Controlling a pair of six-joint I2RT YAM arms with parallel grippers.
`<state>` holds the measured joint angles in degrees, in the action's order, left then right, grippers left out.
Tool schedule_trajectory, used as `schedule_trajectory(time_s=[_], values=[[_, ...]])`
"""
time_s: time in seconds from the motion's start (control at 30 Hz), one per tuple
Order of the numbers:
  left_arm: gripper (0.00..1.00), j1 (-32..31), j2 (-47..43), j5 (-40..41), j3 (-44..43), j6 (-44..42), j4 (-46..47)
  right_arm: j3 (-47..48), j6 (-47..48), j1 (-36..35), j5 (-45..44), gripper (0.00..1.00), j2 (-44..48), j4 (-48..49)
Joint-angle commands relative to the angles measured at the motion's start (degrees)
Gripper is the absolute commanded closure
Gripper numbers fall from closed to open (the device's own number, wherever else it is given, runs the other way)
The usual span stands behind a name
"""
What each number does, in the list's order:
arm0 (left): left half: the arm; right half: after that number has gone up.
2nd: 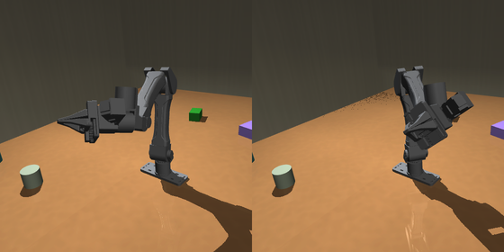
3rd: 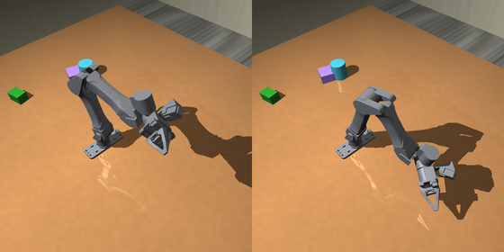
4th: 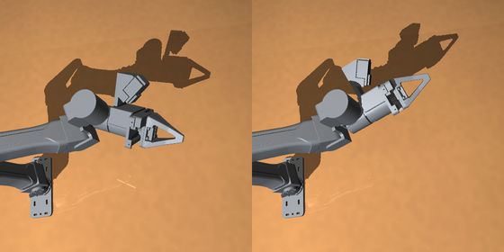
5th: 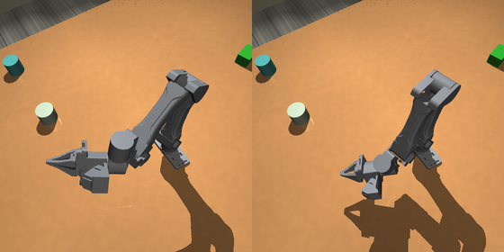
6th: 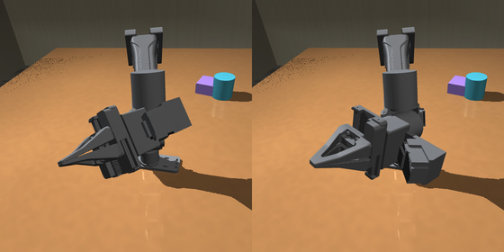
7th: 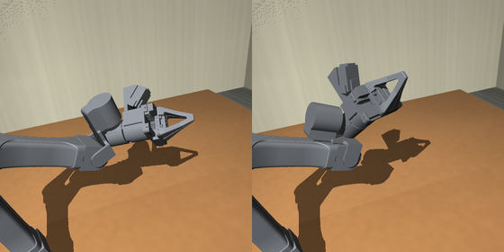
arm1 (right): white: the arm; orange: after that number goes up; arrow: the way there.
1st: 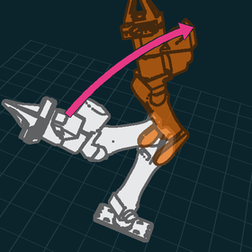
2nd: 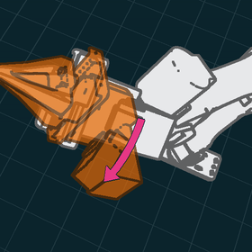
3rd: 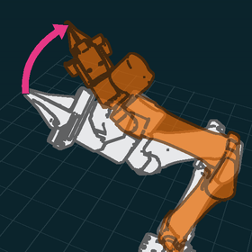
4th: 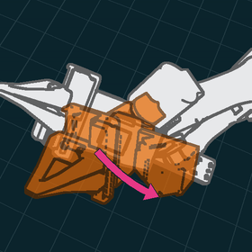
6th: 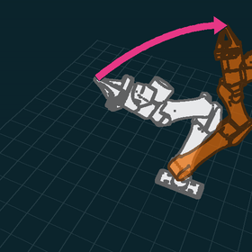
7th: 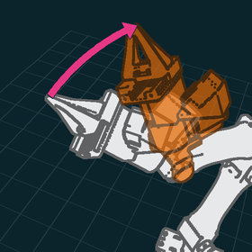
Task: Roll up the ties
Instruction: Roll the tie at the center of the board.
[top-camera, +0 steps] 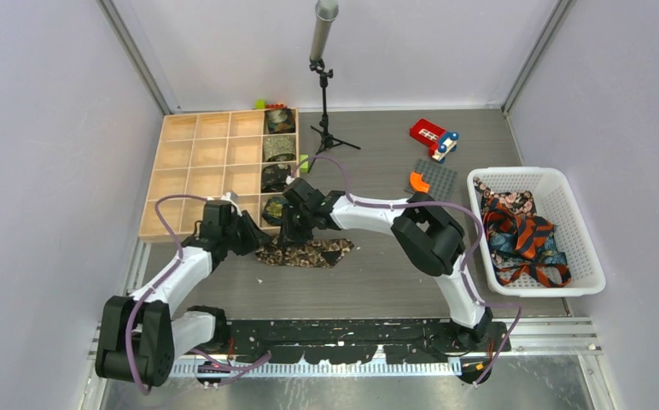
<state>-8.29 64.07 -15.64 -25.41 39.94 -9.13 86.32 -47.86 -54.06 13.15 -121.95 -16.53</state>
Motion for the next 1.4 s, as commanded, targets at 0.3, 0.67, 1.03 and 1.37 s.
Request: schedule_trajectory(time_s=[0.3, 0.67, 1.03, 1.37], values=[[0.87, -6.37, -3.05, 14.62, -10.24, -4.03, -16.89, 3.43, -8.95, -3.68, 3.30, 0.75, -4.38, 10.85], [0.89, -20.43, 2.93, 30.16, -16.03, -1.96, -21.26, -2.19, -10.62, -3.02, 2.89, 0.75, -1.70, 14.41], [0.91, -28.06, 10.66, 37.64, -18.31, -0.37, -21.28, -6.50, -8.82, -0.98, 1.25, 0.75, 3.60, 11.36], [0.92, -32.00, 16.95, 40.93, -20.41, -0.13, -21.04, -10.08, -5.71, 2.47, -0.96, 0.75, 10.29, 5.27]])
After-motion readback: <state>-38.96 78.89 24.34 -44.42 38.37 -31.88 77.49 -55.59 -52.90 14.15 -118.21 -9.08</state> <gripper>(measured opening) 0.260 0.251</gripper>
